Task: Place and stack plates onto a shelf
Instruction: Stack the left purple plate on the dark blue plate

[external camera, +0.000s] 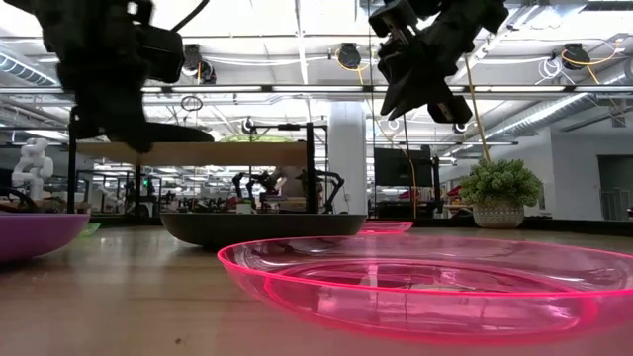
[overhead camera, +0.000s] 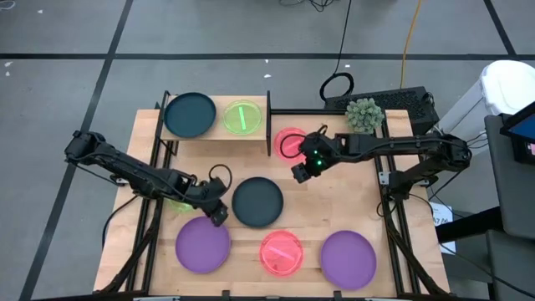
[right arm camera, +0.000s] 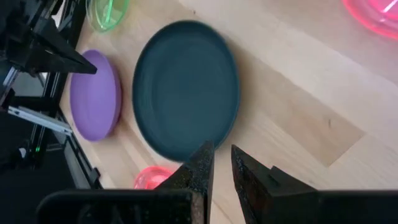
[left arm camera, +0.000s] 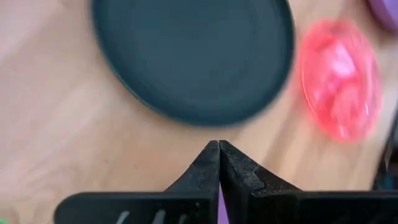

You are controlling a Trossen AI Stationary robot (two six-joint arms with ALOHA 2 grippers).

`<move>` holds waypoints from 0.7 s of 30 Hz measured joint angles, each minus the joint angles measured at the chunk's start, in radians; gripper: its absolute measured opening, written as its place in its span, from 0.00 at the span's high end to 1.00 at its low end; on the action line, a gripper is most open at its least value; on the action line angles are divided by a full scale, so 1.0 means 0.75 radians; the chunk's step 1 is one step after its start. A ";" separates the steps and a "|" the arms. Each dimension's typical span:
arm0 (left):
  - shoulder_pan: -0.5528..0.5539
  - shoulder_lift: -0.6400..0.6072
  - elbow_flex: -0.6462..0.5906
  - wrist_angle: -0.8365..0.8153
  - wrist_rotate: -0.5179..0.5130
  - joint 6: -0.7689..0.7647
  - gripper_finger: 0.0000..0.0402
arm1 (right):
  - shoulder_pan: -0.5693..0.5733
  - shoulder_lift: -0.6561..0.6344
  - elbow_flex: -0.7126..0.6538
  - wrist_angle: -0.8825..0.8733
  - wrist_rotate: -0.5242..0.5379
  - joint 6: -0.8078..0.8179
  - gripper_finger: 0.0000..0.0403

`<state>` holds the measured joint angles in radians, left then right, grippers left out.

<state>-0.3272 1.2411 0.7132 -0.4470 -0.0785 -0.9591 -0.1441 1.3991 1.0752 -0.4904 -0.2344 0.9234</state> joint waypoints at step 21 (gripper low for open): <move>-0.057 0.001 0.000 -0.243 0.233 0.996 0.69 | 0.029 0.000 0.000 -0.001 0.003 -0.036 0.89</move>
<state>-0.3698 1.2415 0.7132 -0.6290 0.0963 -0.2121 -0.1223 1.3991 1.0752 -0.4908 -0.2325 0.8965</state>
